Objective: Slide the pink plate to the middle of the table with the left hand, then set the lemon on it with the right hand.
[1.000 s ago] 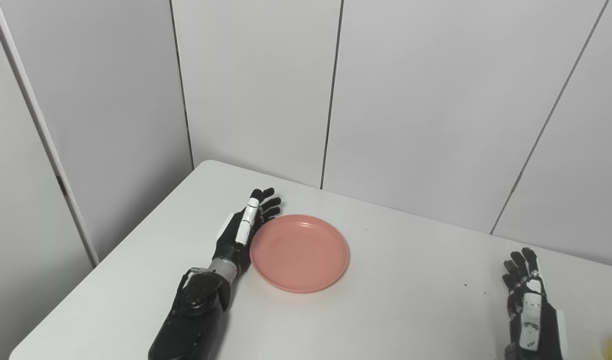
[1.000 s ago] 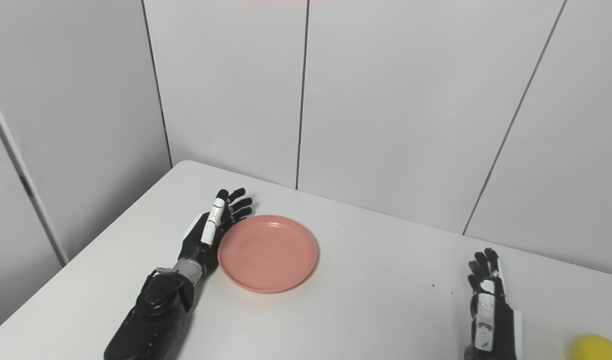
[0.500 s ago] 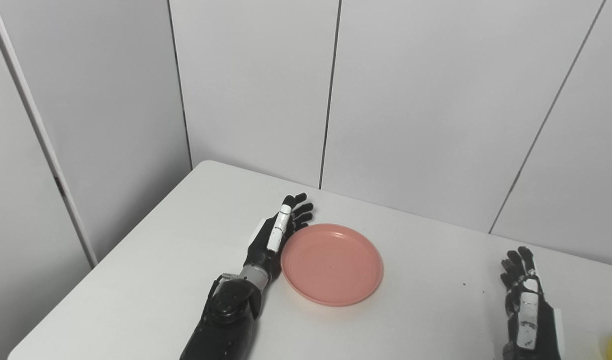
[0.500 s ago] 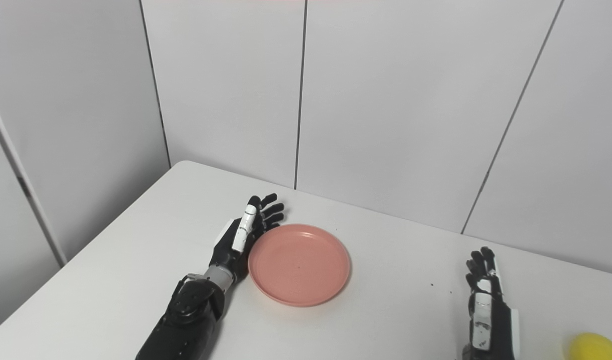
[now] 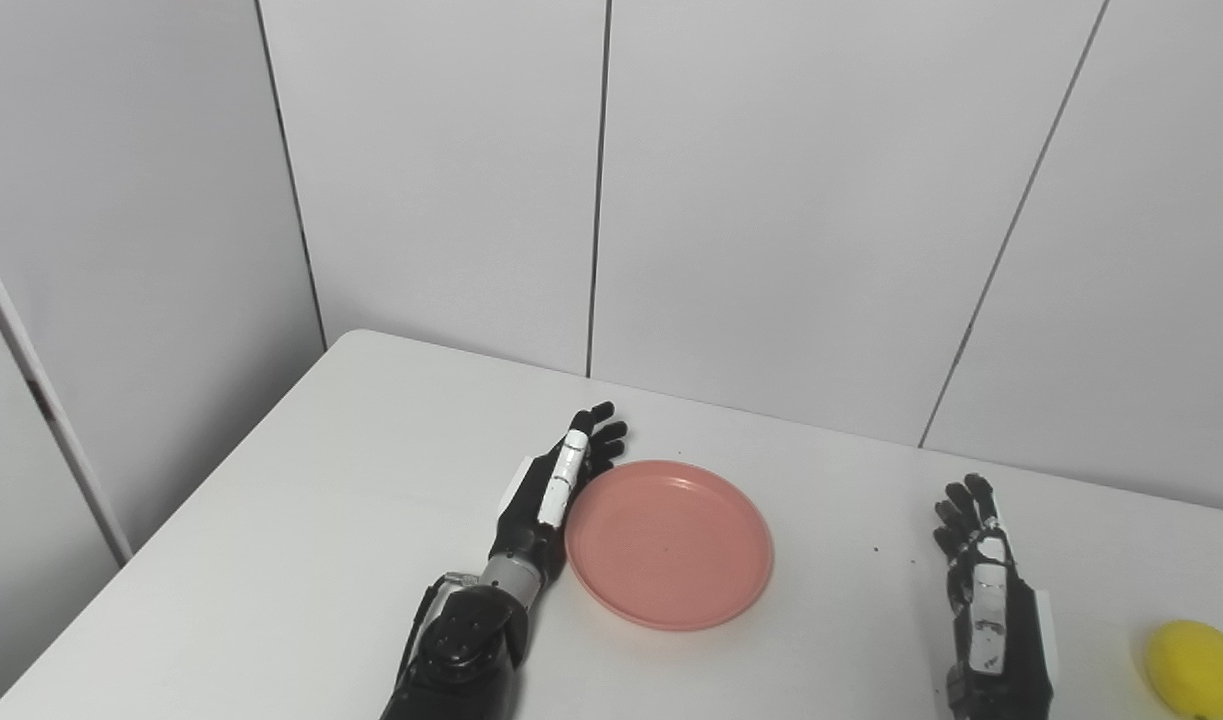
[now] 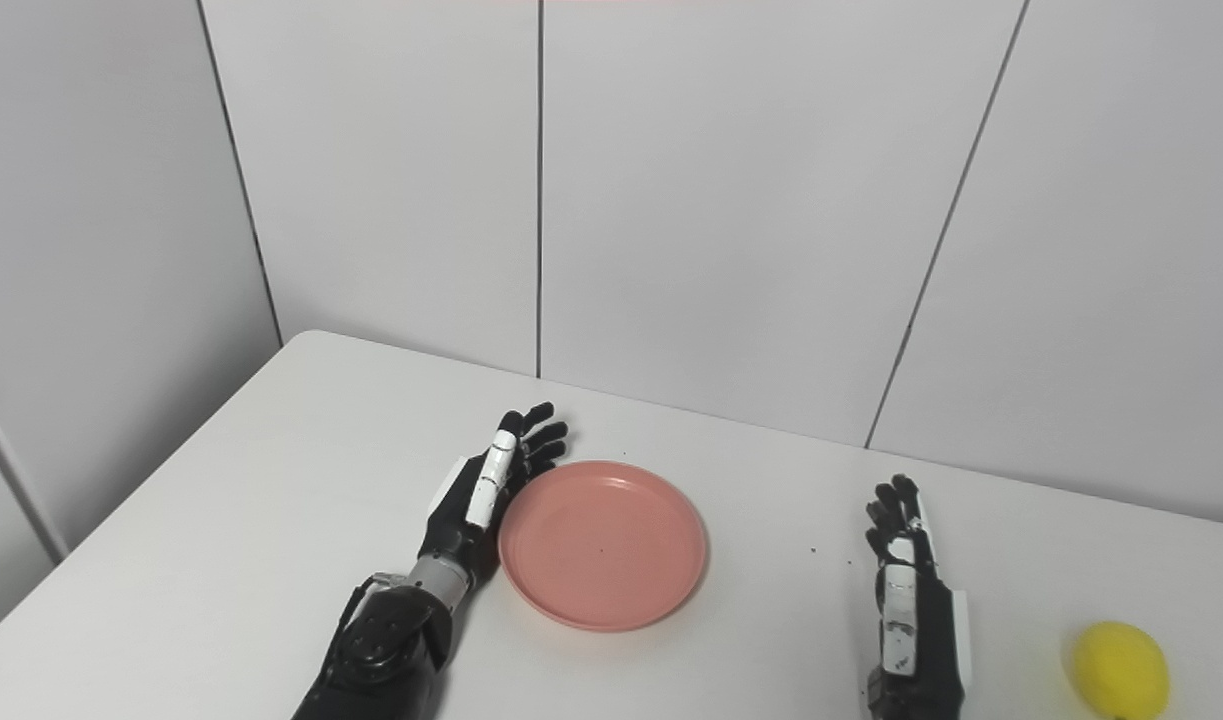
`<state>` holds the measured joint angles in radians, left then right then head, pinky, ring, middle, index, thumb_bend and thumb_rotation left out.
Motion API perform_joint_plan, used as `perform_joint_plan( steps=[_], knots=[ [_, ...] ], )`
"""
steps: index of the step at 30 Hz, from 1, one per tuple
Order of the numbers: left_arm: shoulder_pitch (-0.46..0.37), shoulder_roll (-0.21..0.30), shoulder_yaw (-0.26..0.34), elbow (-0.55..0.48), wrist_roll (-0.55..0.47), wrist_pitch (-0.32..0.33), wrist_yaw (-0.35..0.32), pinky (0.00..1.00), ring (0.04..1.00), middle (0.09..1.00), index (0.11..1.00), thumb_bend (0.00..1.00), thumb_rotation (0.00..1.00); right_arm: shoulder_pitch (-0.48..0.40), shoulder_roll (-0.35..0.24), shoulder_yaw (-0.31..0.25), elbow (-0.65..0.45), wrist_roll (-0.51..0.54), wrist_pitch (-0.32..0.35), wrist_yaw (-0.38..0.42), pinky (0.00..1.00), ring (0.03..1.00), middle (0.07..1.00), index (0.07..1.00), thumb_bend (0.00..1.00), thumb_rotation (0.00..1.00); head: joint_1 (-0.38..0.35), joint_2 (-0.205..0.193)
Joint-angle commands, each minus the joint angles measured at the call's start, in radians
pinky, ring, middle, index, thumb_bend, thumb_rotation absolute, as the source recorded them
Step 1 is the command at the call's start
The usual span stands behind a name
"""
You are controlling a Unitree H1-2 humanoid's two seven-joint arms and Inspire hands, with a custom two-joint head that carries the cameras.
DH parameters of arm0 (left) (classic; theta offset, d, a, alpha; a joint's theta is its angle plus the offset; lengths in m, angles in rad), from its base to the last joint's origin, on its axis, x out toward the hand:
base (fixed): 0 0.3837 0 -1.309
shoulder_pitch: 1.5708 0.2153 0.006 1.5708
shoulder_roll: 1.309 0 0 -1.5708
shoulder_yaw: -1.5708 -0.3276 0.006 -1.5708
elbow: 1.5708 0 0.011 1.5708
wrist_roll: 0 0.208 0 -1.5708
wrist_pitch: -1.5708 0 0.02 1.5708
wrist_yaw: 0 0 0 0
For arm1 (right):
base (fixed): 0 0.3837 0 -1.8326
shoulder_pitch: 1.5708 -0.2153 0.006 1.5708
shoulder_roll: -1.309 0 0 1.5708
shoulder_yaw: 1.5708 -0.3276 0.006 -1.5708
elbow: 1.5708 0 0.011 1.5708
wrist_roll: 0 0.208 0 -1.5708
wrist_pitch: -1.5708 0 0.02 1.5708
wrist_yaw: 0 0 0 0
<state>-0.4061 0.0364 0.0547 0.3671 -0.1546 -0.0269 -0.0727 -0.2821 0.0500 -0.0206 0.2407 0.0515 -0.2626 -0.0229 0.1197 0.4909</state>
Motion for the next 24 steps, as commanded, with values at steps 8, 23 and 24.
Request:
perform_joint_plan(
  steps=[8, 23, 24],
  knots=[
    [0.016, -0.015, -0.009, -0.087, -0.004, 0.085, -0.006, 0.89, 0.886, 0.883, 0.890, 0.68, 1.00, 0.028, 0.043, 0.030, -0.015, -0.027, 0.052, -0.013, 0.98, 0.964, 0.967, 0.976, 0.70, 1.00, -0.134, 0.054],
    [0.041, -0.035, -0.023, -0.114, 0.001, 0.102, -0.015, 0.92, 0.918, 0.913, 0.916, 0.66, 1.00, 0.001, 0.086, 0.049, 0.027, -0.062, -0.024, -0.047, 0.95, 0.949, 0.948, 0.957, 0.64, 0.99, -0.269, 0.074],
    [0.043, -0.036, -0.025, -0.115, 0.001, 0.100, -0.017, 0.94, 0.921, 0.914, 0.917, 0.67, 1.00, 0.000, 0.089, 0.049, 0.029, -0.065, -0.025, -0.049, 0.95, 0.945, 0.943, 0.952, 0.64, 0.99, -0.269, 0.074]
  ],
)
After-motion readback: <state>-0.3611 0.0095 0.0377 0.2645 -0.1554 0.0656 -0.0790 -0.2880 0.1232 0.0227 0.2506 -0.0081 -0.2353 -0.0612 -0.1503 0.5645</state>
